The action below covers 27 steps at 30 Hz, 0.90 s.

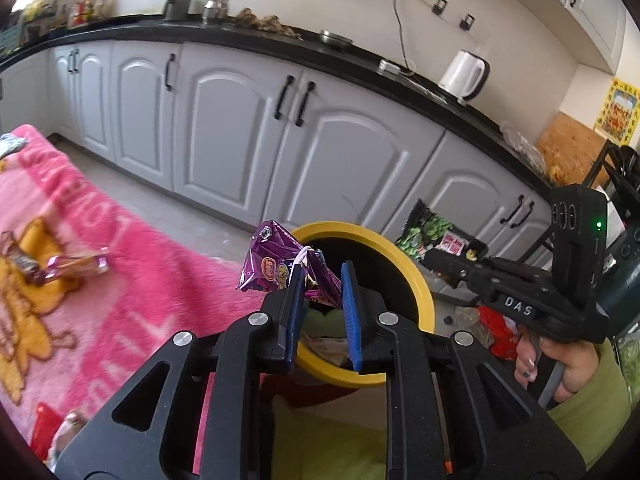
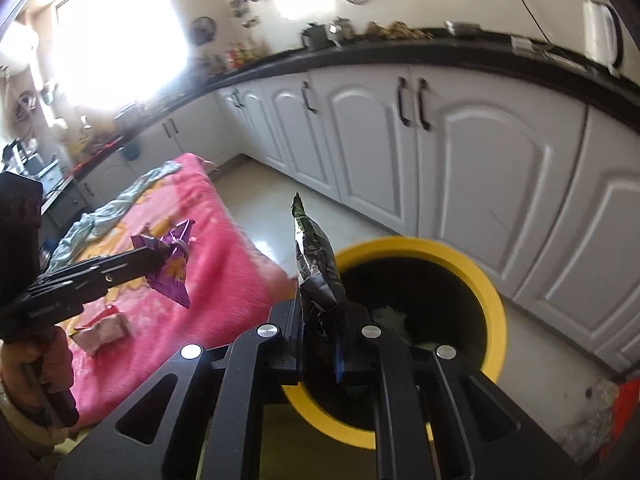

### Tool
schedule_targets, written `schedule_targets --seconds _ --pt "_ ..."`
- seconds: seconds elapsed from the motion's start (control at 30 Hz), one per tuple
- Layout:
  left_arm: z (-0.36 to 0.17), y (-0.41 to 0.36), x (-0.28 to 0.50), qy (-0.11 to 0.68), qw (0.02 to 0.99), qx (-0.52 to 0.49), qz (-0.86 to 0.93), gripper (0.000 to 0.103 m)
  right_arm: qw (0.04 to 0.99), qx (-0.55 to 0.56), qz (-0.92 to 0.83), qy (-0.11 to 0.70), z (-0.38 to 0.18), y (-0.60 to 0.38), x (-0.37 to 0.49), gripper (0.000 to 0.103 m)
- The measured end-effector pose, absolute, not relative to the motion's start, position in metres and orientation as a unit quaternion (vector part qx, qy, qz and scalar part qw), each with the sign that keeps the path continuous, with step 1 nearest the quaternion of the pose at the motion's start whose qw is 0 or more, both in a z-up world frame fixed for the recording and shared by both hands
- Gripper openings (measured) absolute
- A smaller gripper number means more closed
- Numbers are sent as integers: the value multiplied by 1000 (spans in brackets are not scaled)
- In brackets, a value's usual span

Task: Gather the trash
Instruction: 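Carry the purple wrapper with the left tool while the right tool carries the green bag to the bin, then open the left tool over the bin while the right tool releases the green bag inside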

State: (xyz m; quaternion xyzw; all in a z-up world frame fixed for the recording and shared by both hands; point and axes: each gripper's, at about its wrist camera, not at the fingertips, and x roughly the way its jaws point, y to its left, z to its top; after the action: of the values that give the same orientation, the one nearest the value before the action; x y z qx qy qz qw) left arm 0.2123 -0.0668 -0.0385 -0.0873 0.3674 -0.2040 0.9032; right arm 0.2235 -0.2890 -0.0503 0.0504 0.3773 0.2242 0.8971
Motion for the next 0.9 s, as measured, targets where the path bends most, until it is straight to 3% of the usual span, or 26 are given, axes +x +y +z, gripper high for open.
schedule_targets --seconds 0.3,0.37,0.4,0.43,0.5,0.6,0.77,0.9 --pt "-58 -113 237 387 891 -62 -230 14 895 60 188 400 -74 -311 236 12" --pt "-61 -120 242 389 889 -61 -233 14 896 67 175 403 -78 -318 237 21" --pt "-62 -122 243 390 889 -61 -233 20 896 73 169 404 -79 -321 239 32" --pt "-64 -123 245 392 888 -62 -233 24 897 78 165 402 -79 -324 239 36" --pt "-66 -124 246 394 887 -62 -232 44 899 83 159 399 -77 -329 238 42" --pt "-68 -119 245 396 888 -66 -224 57 903 91 157 389 -74 -333 238 49" --pt "-61 -86 240 384 900 -82 -187 73 906 81 175 376 -65 -320 234 54" --pt "-51 -49 230 366 914 -93 -151 75 906 63 202 366 -55 -296 232 58"
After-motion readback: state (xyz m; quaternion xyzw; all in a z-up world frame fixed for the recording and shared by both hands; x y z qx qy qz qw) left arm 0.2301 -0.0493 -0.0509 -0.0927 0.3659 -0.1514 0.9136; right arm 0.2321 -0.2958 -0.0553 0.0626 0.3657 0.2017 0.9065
